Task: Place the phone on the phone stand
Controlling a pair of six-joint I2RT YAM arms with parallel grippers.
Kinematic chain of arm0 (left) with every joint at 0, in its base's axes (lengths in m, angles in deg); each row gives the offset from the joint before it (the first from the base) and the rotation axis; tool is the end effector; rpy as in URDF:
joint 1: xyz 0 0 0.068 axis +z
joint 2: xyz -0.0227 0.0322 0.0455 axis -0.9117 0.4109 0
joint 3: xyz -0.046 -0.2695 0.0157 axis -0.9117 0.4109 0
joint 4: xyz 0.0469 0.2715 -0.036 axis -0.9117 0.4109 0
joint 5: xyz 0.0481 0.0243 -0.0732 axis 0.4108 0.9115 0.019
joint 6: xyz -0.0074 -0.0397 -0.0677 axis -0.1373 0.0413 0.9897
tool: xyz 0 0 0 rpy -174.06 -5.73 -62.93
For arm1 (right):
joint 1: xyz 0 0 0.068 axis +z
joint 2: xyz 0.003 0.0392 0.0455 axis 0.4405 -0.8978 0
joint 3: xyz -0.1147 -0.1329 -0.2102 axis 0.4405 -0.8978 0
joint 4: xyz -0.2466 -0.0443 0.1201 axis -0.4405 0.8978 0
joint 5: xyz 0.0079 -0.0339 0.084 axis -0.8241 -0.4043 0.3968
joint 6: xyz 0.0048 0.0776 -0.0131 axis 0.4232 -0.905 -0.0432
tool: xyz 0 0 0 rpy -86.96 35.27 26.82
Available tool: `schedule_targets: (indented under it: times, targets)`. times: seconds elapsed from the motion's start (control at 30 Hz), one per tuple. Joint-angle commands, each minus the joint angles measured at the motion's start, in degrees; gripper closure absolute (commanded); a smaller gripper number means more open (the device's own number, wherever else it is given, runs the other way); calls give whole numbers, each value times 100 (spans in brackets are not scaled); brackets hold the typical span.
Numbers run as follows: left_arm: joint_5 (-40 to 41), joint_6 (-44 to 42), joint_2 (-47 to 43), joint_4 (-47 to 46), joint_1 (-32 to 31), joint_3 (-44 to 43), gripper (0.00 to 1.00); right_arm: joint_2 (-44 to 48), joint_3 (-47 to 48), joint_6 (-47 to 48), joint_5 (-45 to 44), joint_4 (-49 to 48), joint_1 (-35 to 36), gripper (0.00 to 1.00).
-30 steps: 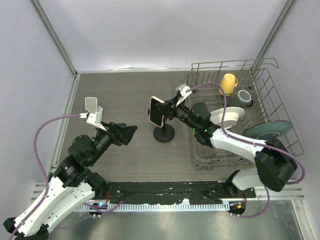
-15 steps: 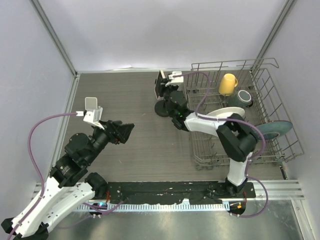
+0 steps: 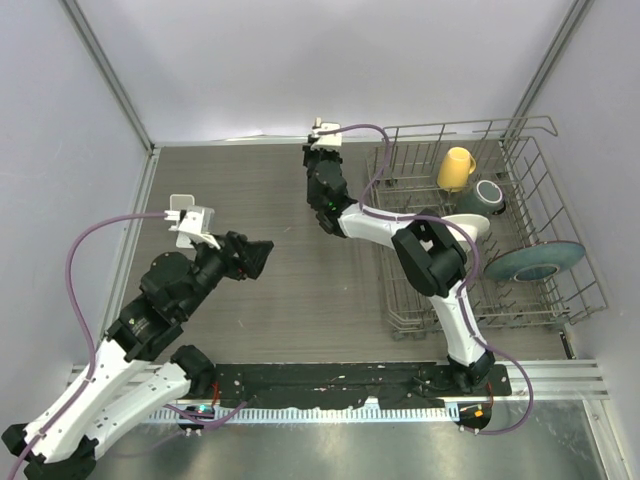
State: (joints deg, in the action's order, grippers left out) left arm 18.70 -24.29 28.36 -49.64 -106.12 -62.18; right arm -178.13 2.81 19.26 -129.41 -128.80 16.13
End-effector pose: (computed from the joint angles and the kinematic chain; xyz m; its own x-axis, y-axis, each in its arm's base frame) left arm 0.1423 -0.1046 0.3583 -0.2938 -0.3444 -0.8917 0.4091 0.7978 -0.4430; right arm 0.4309 0.3303 0.2715 0.2566 0.1048 -0.9608 -0.0001 0.9941 0.1084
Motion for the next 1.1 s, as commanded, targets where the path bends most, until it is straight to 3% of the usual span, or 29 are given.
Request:
schedule_targets:
  times: [0.0, 0.27, 0.4, 0.5, 0.53, 0.6, 0.63, 0.67, 0.8, 1.07]
  targets:
    - [90, -149, 252, -226, 4, -264, 27, 16, 703, -59, -87, -672, -218, 100]
    - [187, -140, 358, -253, 4, -229, 27, 165, 467, -322, 431, -321, -341, 100]
    - [222, -62, 306, -139, 4, -273, 27, 200, 546, -445, 283, -39, -350, 98]
    - [310, 53, 253, 19, 4, -352, 26, 174, 555, -428, 221, 14, -332, 85]
    - [362, 105, 227, 81, 4, -387, 26, 165, 572, -437, 186, 49, -341, 65]
    - [617, 246, 218, 344, 4, -501, 26, 165, 625, -419, 133, 180, -315, 43]
    - [757, 307, 209, 475, 4, -563, 26, 191, 642, -402, 176, 303, -306, 27]
    - [993, 421, 226, 755, 4, -694, 26, 209, 660, -384, 211, 347, -297, 21]
    - [1277, 641, 341, 1416, 4, -993, 26, 402, 704, -366, 308, 795, -271, 18]
    - [1734, 1125, 876, 2700, 13, -1450, 16, 1367, 363, -577, 1064, 1912, -271, 17]
